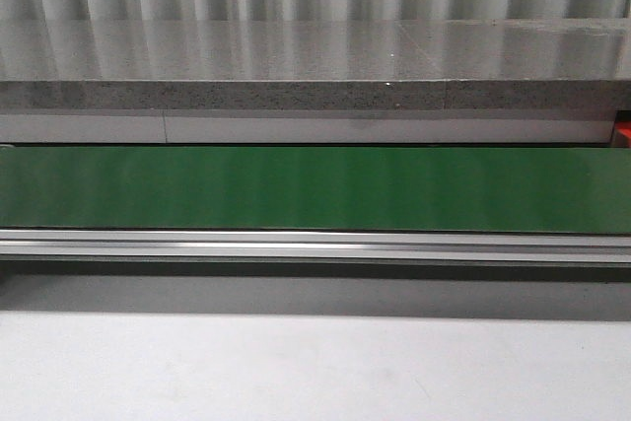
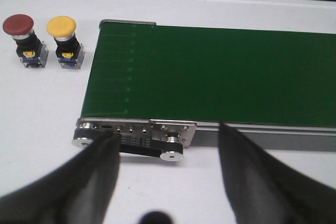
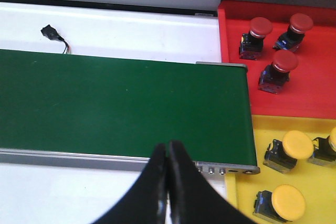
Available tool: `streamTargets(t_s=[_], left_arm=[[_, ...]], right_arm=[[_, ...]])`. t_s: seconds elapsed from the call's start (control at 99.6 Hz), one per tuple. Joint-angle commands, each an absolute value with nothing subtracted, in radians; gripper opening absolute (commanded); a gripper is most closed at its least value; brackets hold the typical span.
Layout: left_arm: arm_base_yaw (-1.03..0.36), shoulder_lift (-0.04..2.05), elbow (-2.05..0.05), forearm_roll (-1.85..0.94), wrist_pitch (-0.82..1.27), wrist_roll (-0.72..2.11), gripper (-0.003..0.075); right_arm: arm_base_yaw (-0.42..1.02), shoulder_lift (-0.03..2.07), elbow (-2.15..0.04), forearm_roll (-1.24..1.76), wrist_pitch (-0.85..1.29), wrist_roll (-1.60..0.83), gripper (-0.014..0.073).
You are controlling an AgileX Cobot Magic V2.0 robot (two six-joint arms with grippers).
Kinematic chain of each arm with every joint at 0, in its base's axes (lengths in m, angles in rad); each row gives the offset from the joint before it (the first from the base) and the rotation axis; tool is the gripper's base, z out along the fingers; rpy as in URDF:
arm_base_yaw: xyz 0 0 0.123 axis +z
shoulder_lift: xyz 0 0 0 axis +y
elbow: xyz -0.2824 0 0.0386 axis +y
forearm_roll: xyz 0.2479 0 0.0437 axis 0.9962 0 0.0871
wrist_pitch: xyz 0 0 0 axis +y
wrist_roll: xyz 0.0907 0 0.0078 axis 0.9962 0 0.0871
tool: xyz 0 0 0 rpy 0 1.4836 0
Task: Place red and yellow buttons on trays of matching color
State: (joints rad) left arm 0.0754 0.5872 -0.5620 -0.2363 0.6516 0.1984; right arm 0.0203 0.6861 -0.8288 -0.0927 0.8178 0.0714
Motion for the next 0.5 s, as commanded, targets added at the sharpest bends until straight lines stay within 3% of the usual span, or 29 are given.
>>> streamTargets(t_s=[0.0, 0.161, 0.492], left_arm=[[0.072, 0.593, -0.59, -0.26, 0.551, 0.187, 0.055], [0.072, 0.679, -0.642, -0.254, 0.515, 0.082, 0.0547], [0.082, 1.095, -0.912, -0.241, 0.507, -0.02, 0.0546]], right_arm=[[0.023, 0.685, -0.853, -0.098, 0.761, 0.062, -0.0125], [0.023, 0.685, -0.853, -0.098, 0.761, 0.062, -0.0125], [0.023, 0.685, -0.853, -0.098, 0.761, 0.062, -0.0125]])
